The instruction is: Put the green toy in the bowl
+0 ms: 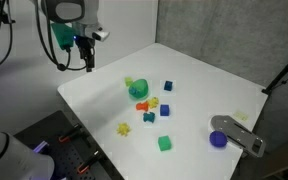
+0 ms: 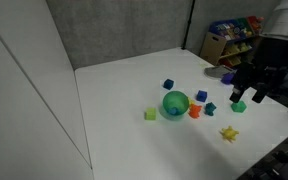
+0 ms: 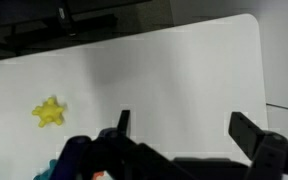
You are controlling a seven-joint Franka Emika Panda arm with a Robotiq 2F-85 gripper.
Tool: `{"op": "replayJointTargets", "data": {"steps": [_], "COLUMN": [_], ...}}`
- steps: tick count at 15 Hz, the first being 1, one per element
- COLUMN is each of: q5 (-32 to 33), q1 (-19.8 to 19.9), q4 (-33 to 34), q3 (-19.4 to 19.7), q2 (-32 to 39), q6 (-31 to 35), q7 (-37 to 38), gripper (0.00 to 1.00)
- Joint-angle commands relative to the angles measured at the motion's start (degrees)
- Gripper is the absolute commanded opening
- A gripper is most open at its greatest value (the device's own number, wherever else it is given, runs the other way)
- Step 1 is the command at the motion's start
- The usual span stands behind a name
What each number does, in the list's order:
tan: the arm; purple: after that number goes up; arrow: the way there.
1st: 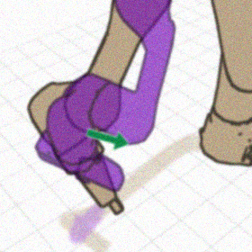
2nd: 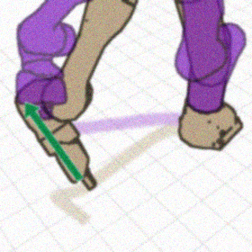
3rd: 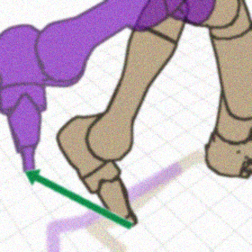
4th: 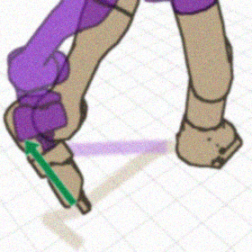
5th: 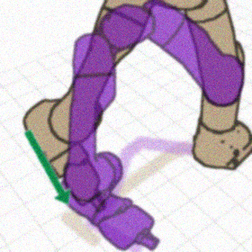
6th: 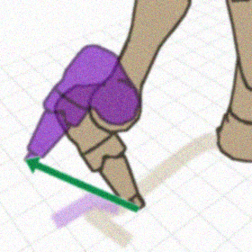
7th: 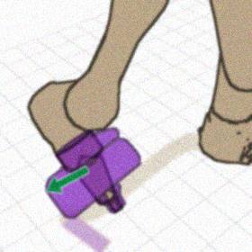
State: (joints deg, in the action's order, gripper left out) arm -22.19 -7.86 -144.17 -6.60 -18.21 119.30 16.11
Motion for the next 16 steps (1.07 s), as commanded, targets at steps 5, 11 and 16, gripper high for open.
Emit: {"op": "replayJointTargets", "data": {"steps": [5,11,16], "q5": [2.69,9.41,17.19], "q1": [4.4,7.93,8.52], "q4": [6.57,11.62,14.79], "q3": [0.76,2.44,5.79], "q2": [5.42,15.73,25.2], "q6": [0.96,10.52,16.67], "q7": [2.93,7.32,8.68], "gripper": [1.0,1.0,1.0]}}
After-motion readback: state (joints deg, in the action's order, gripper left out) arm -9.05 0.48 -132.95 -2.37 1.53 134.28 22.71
